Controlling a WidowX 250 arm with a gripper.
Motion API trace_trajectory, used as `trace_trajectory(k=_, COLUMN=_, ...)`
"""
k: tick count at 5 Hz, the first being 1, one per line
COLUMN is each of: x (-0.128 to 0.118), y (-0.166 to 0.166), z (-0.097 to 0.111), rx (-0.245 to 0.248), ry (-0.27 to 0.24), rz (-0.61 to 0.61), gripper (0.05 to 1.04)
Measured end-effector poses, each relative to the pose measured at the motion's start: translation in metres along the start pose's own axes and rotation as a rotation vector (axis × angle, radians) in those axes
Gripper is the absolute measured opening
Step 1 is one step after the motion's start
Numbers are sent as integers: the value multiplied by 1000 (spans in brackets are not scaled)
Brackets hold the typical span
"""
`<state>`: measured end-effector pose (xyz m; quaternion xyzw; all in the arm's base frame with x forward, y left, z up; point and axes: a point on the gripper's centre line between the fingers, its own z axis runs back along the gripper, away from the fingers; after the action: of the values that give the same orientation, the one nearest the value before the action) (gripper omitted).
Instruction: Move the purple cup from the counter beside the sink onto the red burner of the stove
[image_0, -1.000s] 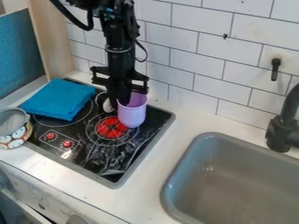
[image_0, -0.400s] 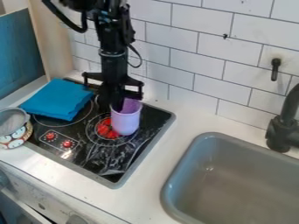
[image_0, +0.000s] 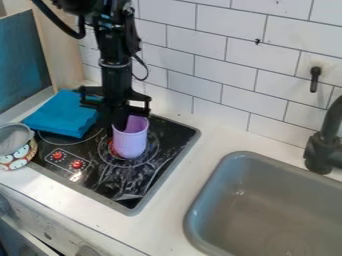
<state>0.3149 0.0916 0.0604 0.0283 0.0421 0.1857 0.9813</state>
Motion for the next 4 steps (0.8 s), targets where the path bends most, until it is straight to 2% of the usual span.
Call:
trace_trajectory(k=1, x=0, y=3, z=-2, rx=-8, ry=-46, rz=-20, gripper=88)
trace_trajectory(k=2, x=1, y=8, z=-3, rx=-28, ry=-49, rz=-9, gripper=108)
trace_trajectory(k=3, x=1, y=14, z=-6, rx=-63, ry=-50, rz=-3, gripper=299)
trace_trajectory(k=4, x=-2, y=15, z=-8, rx=-66, ry=-48, rz=-6, gripper=587)
